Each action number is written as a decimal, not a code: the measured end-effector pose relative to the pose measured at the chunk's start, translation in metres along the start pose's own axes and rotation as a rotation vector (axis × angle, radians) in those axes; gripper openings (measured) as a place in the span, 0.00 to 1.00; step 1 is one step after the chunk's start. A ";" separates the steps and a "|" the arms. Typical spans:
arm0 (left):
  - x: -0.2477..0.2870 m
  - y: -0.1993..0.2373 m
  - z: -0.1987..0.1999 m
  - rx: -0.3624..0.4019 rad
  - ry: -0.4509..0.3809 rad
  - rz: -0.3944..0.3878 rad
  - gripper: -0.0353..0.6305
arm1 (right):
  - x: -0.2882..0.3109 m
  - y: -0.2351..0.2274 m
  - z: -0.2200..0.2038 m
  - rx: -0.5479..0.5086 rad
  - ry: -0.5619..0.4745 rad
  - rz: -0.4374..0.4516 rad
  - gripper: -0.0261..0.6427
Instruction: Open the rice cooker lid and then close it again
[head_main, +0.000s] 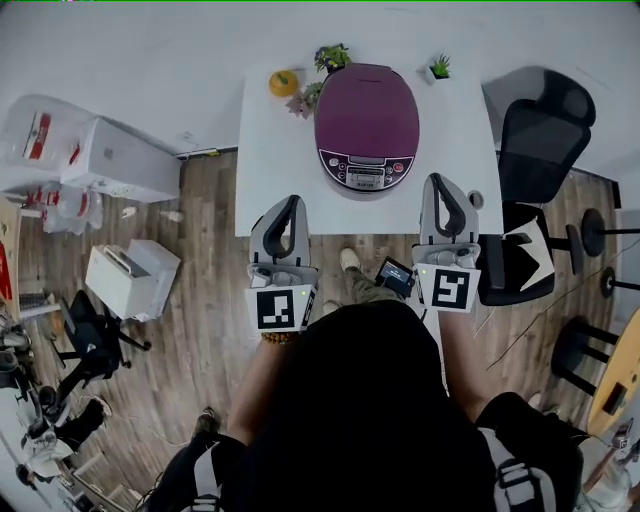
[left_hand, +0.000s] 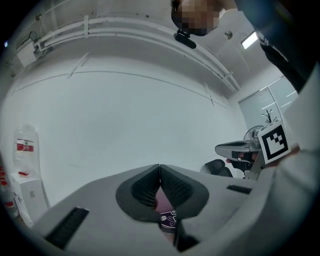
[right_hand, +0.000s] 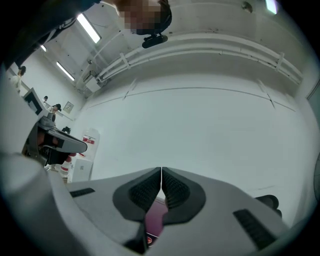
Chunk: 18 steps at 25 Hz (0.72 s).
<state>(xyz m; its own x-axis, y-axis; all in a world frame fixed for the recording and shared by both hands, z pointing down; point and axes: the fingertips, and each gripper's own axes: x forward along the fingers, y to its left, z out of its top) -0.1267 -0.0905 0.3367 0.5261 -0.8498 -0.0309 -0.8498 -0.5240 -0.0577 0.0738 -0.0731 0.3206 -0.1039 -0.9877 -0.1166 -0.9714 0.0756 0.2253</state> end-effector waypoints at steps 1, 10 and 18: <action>0.009 -0.001 0.000 0.007 0.001 -0.008 0.09 | 0.004 -0.007 -0.005 -0.004 0.008 -0.008 0.08; 0.080 -0.020 -0.015 0.044 0.023 -0.046 0.09 | 0.043 -0.056 -0.049 0.018 0.012 -0.041 0.08; 0.099 -0.030 -0.031 0.019 0.054 -0.057 0.09 | 0.062 -0.055 -0.059 0.011 0.025 0.013 0.08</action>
<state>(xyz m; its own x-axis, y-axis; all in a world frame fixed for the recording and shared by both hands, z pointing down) -0.0503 -0.1611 0.3667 0.5704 -0.8209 0.0268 -0.8176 -0.5706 -0.0768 0.1336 -0.1468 0.3583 -0.1112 -0.9897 -0.0899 -0.9722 0.0896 0.2162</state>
